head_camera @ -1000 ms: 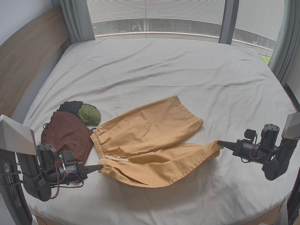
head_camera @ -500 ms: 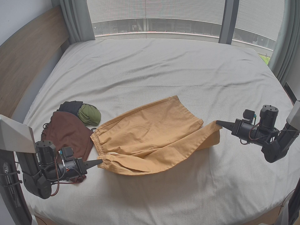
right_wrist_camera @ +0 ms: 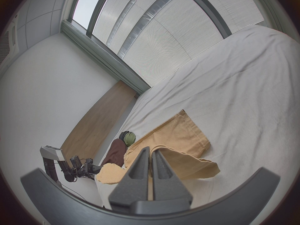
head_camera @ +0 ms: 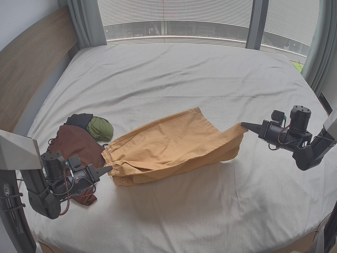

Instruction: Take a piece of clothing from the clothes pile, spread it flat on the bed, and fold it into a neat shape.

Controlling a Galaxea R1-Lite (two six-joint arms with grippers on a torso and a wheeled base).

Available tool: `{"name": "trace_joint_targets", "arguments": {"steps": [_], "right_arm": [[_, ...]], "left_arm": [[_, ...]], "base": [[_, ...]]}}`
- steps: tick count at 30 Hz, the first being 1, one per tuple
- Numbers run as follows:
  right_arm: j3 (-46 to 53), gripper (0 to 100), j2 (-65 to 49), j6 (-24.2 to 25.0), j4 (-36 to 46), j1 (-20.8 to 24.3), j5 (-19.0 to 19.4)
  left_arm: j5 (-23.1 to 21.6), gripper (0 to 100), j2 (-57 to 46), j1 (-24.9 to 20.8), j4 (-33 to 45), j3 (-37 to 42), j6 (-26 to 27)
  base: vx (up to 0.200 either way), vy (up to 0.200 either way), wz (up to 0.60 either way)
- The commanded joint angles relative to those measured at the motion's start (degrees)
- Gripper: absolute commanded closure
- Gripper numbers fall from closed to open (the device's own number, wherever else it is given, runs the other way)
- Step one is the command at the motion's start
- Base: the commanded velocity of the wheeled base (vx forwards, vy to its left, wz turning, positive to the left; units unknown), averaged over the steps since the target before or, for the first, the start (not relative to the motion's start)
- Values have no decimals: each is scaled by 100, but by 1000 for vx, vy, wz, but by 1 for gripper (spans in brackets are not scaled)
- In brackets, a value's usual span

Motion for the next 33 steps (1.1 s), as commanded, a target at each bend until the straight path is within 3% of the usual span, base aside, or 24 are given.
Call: {"name": "trace_joint_targets", "arguments": {"steps": [1,16,28,33], "right_arm": [[-279,100,4,-1,112,24,-17],[-1685,100,523,-1,894,85,-88],[-2933,100,1094,-1,1527,331,-114],[-3531,100,1367,-1,1756,463,-351]], "left_arm": [[77,100,-113,-59,-3,-91,-145],[630,100,-236,-243,-3,-337,-664],[639,100,-192,-199,-3,-364,-672],[639,100,-184,-129,-3,-390,-681]], "base": [[0,0,0],[0,0,0],[0,0,0],[0,0,0]]}}
